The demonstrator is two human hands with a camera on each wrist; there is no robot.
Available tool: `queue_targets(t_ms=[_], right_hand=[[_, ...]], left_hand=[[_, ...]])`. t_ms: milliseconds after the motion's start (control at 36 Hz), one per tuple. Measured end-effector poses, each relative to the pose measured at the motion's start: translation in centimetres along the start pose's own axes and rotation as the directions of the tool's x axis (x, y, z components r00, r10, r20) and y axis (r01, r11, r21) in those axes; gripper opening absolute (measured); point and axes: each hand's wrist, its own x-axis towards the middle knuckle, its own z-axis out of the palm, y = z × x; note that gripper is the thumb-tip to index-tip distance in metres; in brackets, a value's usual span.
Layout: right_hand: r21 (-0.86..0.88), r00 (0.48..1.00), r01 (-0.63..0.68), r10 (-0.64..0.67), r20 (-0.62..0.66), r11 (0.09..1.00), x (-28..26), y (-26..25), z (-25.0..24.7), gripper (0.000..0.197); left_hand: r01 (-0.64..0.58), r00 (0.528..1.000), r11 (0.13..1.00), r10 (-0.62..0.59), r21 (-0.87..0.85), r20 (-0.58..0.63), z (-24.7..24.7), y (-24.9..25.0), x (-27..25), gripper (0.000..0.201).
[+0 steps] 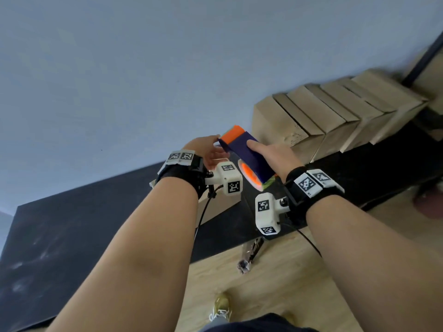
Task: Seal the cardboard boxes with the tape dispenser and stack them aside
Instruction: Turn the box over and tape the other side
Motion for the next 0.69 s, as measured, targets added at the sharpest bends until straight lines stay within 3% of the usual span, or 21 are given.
queue_targets(t_ms=[83,167,250,306,361,444,472,500,583,611,667,694], right_hand=[[0.008,1.0,0.004,-0.004,0.014,1.0,-0.5,-0.1,0.0,0.055],[0.002,1.0,0.006,-0.007,0.023,1.0,-0.8,-0.1,-0.2,0.053],[0.0,1.0,0.006,-0.006,0.024,1.0,-1.0,0.0,-0.3,0.051],[-0.014,1.0,0.0,0.0,0.03,1.0,-1.3,-0.1,-0.3,0.05],[-0.025,0.999,-0.014,0.015,0.04,1.0,-1.4,-0.1,-0.3,0.049],[-0.019,0.998,-0.04,0.041,0.054,0.999,-1.7,0.0,-0.2,0.047],[-0.019,0.997,-0.042,0.043,0.057,0.999,-1.8,0.0,-0.2,0.046],[-0.021,0.997,-0.041,0.042,0.061,0.999,-1.9,0.0,-0.2,0.046],[-0.022,0.996,-0.049,0.05,0.071,0.999,-2.0,-0.1,-0.1,0.049],[-0.013,0.996,-0.057,0.058,0.074,0.998,-2.1,-0.1,-0.1,0.05],[0.009,0.993,-0.08,0.079,0.087,0.997,-2.1,0.0,-0.1,0.049],[0.012,0.992,-0.087,0.086,0.097,0.996,-2.2,0.0,-0.1,0.046]], left_hand=[[-0.014,0.999,0.998,0.011,0.056,0.05,-0.1,-0.2,-0.4,0.023],[0.016,0.998,1.0,-0.016,0.007,0.055,-0.2,-0.2,-0.5,0.019],[0.108,0.99,0.994,-0.107,-0.013,0.096,-0.6,-0.2,-0.6,0.022],[0.06,0.993,0.985,-0.077,0.163,0.095,-0.9,0.0,-1.0,0.016],[0.085,0.996,0.947,-0.094,0.31,0.014,-1.0,0.1,-1.5,0.038],[-0.07,0.992,0.857,0.115,0.511,-0.056,-0.6,-0.4,-1.9,0.046],[-0.071,0.992,0.845,0.113,0.53,-0.047,-0.6,-0.4,-2.0,0.045],[-0.039,0.998,0.861,0.063,0.507,-0.031,-0.6,-0.5,-1.8,0.044],[-0.006,0.999,0.975,0.016,0.224,-0.042,-0.4,-0.8,-1.7,0.034],[-0.008,0.999,0.965,0.016,0.262,-0.03,-0.2,-0.7,-1.7,0.028],[-0.021,0.991,0.979,0.047,0.204,-0.123,-0.2,-1.0,-0.8,0.009],[-0.063,0.982,0.987,0.087,0.146,-0.167,-0.2,-0.9,-0.9,0.012]])
